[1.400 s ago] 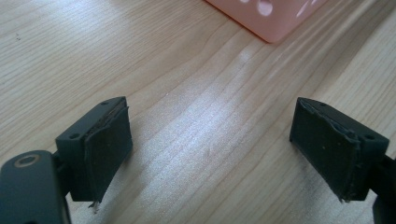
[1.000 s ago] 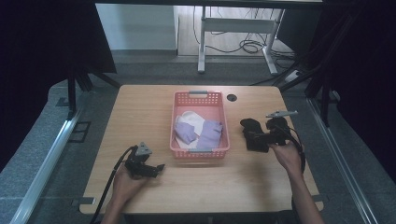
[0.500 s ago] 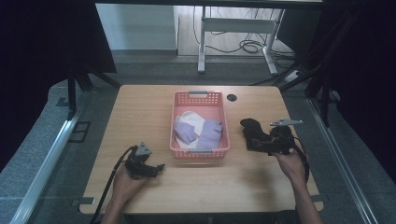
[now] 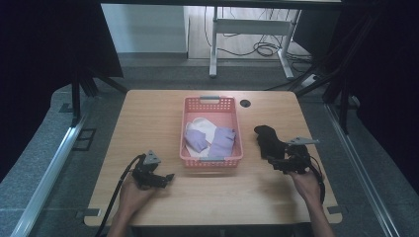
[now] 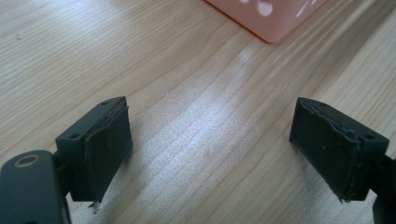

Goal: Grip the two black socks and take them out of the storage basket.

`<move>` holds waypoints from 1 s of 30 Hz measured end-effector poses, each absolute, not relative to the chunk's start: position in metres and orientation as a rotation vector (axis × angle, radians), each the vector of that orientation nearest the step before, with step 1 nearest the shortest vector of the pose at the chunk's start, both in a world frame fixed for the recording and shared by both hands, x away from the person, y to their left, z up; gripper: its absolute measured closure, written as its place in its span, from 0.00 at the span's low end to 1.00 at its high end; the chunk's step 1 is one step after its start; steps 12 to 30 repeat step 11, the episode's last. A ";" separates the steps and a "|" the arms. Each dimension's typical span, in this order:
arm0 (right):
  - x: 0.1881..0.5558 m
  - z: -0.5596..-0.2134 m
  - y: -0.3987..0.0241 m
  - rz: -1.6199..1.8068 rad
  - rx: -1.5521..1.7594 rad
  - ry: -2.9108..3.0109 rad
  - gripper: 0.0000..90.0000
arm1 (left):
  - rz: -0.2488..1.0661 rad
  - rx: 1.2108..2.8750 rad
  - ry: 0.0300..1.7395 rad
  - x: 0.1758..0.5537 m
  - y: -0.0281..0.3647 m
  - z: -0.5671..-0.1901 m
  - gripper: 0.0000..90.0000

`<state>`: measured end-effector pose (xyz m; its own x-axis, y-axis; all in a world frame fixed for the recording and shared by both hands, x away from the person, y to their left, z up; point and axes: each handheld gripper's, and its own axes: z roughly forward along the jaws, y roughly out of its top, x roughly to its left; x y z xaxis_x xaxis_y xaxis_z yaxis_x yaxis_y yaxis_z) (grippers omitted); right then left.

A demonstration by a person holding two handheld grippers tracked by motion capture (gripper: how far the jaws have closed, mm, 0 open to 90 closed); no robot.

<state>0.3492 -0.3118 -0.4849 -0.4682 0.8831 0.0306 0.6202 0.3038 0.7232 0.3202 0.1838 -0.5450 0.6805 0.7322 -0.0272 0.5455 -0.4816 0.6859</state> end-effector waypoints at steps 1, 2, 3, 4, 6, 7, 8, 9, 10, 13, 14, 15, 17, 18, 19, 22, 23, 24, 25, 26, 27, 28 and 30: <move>0.349 -0.489 -0.313 0.959 1.349 2.203 0.15 | 0.353 2.209 0.976 0.320 0.184 -0.545 0.14; 0.349 -0.491 -0.313 0.957 1.352 2.202 0.15 | 0.353 2.209 0.977 0.320 0.184 -0.545 0.14; 0.348 -0.495 -0.314 0.948 1.353 2.205 0.15 | 0.353 2.209 0.976 0.320 0.184 -0.545 0.14; 0.348 -0.498 -0.315 0.935 1.355 2.209 0.15 | 0.353 2.209 0.976 0.320 0.184 -0.545 0.14; 0.349 -0.503 -0.316 0.920 1.366 2.222 0.15 | 0.353 2.209 0.977 0.320 0.184 -0.545 0.14; 0.349 -0.505 -0.317 0.912 1.368 2.225 0.15 | 0.353 2.209 0.977 0.320 0.184 -0.545 0.14; 0.348 -0.506 -0.317 0.910 1.373 2.227 0.15 | 0.353 2.209 0.976 0.320 0.184 -0.545 0.14; 0.348 -0.507 -0.317 0.904 1.372 2.231 0.15 | 0.354 2.209 0.976 0.320 0.184 -0.545 0.14; 0.348 -0.507 -0.318 0.905 1.374 2.229 0.15 | 0.353 2.209 0.977 0.320 0.184 -0.545 0.14; 0.348 -0.507 -0.318 0.912 1.375 2.227 0.15 | 0.354 2.209 0.977 0.320 0.184 -0.545 0.14; 0.348 -0.507 -0.318 0.912 1.375 2.227 0.15 | 0.354 2.209 0.977 0.320 0.184 -0.545 0.14; 0.348 -0.507 -0.318 0.912 1.375 2.227 0.15 | 0.354 2.209 0.977 0.320 0.184 -0.545 0.14; 0.348 -0.507 -0.318 0.912 1.375 2.227 0.15 | 0.354 2.209 0.977 0.320 0.184 -0.545 0.14; 0.348 -0.507 -0.318 0.912 1.375 2.227 0.15 | 0.354 2.209 0.977 0.320 0.184 -0.545 0.14; 0.348 -0.507 -0.318 0.912 1.375 2.227 0.15 | 0.354 2.209 0.977 0.320 0.184 -0.545 0.14; 0.348 -0.507 -0.318 0.912 1.375 2.227 0.15 | 0.354 2.209 0.977 0.320 0.184 -0.545 0.14; 0.348 -0.507 -0.318 0.912 1.375 2.227 0.15 | 0.354 2.209 0.977 0.320 0.184 -0.545 0.14; 0.348 -0.507 -0.318 0.912 1.375 2.227 0.15 | 0.354 2.209 0.977 0.320 0.184 -0.545 0.14; 0.348 -0.507 -0.318 0.912 1.375 2.227 0.15 | 0.354 2.209 0.977 0.320 0.184 -0.545 0.14; 0.348 -0.507 -0.318 0.912 1.375 2.227 0.15 | 0.354 2.209 0.977 0.320 0.184 -0.545 0.14; 0.348 -0.507 -0.318 0.912 1.375 2.227 0.15 | 0.354 2.209 0.977 0.320 0.184 -0.545 0.14; 0.348 -0.507 -0.318 0.912 1.375 2.227 0.15 | 0.354 2.209 0.977 0.320 0.184 -0.545 0.14; 0.348 -0.507 -0.318 0.912 1.375 2.227 0.15 | 0.354 2.209 0.977 0.320 0.184 -0.545 0.14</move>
